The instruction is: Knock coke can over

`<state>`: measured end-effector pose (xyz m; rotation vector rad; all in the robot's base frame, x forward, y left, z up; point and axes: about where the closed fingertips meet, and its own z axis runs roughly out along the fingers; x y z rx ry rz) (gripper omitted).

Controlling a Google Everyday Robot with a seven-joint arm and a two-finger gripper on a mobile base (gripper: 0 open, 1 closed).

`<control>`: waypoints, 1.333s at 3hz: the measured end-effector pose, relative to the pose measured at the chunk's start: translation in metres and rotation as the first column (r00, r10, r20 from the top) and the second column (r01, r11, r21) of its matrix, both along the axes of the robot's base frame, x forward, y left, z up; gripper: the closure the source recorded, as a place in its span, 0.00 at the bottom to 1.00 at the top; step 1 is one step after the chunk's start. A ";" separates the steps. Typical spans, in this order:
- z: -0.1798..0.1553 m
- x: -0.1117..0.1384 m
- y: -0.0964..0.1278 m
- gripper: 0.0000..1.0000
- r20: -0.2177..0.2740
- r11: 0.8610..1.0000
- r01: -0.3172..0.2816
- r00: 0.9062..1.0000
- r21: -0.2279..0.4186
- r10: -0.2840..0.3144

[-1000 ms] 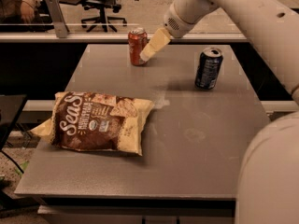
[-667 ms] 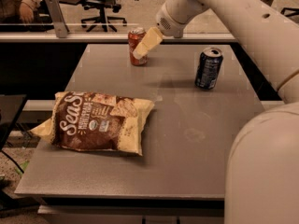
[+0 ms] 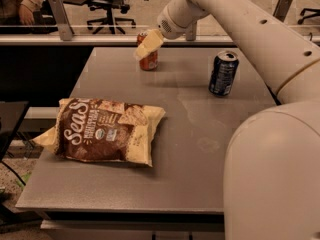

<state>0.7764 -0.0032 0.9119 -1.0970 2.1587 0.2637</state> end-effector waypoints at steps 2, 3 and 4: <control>-0.007 0.020 0.007 0.00 -0.002 0.997 0.012 1.000 0.080 -0.012; -0.011 0.028 0.010 0.17 -0.008 0.995 0.013 1.000 0.098 -0.012; -0.014 0.033 0.011 0.40 -0.010 0.995 0.011 1.000 0.097 -0.010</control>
Offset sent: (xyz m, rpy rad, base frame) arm 0.0342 0.0034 -0.0051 0.1292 -0.0041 -0.0278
